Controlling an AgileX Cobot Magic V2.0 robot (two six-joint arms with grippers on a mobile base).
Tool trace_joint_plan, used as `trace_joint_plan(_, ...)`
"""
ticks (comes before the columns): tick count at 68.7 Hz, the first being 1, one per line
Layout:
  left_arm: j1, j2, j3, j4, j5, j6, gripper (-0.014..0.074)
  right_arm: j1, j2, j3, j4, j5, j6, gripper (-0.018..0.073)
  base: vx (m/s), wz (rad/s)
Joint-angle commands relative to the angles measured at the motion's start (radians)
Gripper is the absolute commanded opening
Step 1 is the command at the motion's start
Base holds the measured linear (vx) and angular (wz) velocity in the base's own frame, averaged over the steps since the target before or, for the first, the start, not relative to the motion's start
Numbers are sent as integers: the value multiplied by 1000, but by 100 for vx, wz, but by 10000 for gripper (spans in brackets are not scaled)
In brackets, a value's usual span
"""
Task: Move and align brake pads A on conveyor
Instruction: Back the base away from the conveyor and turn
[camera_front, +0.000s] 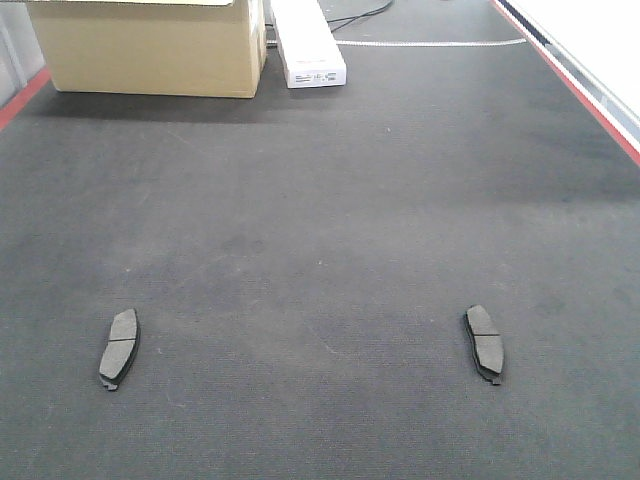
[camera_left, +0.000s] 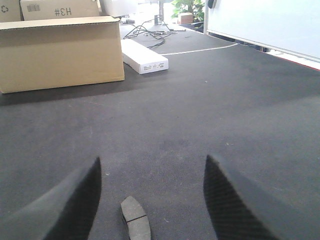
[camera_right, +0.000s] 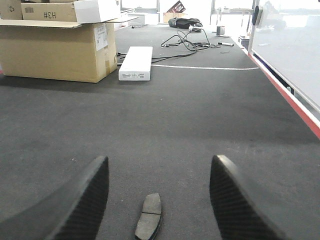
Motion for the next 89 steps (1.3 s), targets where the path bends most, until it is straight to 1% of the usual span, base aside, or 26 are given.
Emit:
trace_joint_plan(1, -4, 7, -27, -3, -74, 1, 439, -3, 12, -27, 0, -82, -12, 432, 0, 0)
trace_joint_plan(24, -4, 7, -27, -3, -74, 1, 439, -3, 12, -27, 0, -82, -12, 432, -2, 4)
trace_joint_plan(38, -4, 9, -27, -3, -74, 1, 439, -3, 12, -27, 0, -82, -12, 432, -17, 2)
trace_joint_plan(89, -4, 8, -27, -3, -73, 1, 439, -3, 12, -27, 0, -81, -12, 432, -39, 7)
